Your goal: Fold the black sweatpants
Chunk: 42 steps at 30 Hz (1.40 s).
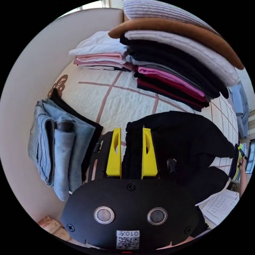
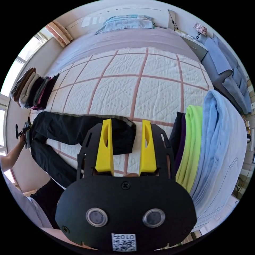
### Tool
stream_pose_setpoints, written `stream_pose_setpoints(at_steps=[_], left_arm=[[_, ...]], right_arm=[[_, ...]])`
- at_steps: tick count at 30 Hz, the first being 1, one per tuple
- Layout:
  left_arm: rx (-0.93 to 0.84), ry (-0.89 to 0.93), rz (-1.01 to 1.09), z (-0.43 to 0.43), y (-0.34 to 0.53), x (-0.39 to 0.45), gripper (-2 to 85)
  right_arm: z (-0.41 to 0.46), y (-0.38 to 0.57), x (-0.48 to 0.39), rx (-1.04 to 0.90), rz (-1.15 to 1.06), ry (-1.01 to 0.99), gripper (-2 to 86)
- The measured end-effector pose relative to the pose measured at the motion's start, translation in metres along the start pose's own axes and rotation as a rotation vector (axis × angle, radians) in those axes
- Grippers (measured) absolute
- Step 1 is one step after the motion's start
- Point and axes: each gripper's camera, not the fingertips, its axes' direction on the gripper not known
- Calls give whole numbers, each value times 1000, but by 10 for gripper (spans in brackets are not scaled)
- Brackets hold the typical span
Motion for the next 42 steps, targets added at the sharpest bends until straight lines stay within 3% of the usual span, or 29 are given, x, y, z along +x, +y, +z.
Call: stream_pose_setpoints(at_steps=[6, 9, 11, 18, 20, 22, 25, 29, 34, 38, 42], left_arm=[[-86, -22, 30, 33, -18, 14, 92], [-67, -83, 94, 24, -20, 22, 74], [-17, -97, 153, 8, -14, 26, 68], [231, 125, 139, -91, 37, -22, 61], [251, 184, 94, -99, 38, -40, 60], [253, 250, 36, -95, 31, -58, 60], [182, 312, -1, -67, -4, -67, 63], [-50, 187, -104, -1, -56, -54, 71], [-110, 155, -161, 26, -72, -57, 80], [-18, 239, -154, 14, -50, -77, 89], [86, 348, -238, -7, 0, -103, 97]], right_arm=[[59, -31, -7, -234, 34, 32, 109], [41, -23, -20, -127, 87, 192, 68], [22, -13, -26, -89, 61, 167, 60], [-105, 37, -16, 59, 93, 125, 53], [-122, 24, -7, 20, 118, 119, 54], [-108, -19, 13, -149, 153, 45, 56], [-58, -88, 29, -220, 175, 43, 61], [30, -149, 20, -411, 112, 213, 89], [29, -151, -5, -233, 75, 251, 124], [17, -110, 6, -168, 61, 240, 115], [28, -65, 12, -138, 6, 83, 112]])
